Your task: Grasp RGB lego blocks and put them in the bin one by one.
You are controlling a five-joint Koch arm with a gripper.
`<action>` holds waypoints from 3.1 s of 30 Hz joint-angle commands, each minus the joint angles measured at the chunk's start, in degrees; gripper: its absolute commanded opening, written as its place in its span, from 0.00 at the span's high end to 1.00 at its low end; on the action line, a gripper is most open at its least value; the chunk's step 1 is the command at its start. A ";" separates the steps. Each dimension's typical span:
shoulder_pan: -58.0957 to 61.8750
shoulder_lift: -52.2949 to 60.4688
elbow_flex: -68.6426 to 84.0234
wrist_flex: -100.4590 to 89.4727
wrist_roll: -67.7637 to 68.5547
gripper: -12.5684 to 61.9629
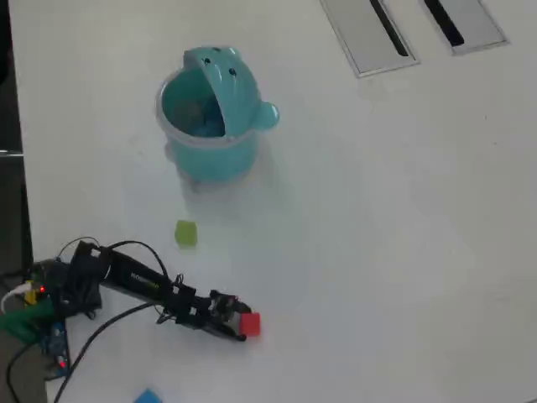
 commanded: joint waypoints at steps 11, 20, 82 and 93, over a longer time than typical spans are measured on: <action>-8.17 20.92 9.32 -3.52 2.55 0.65; -17.93 39.64 17.75 3.25 4.22 0.66; -63.37 34.28 -17.31 3.34 -1.23 0.74; -68.91 26.02 -24.70 3.34 -2.99 0.74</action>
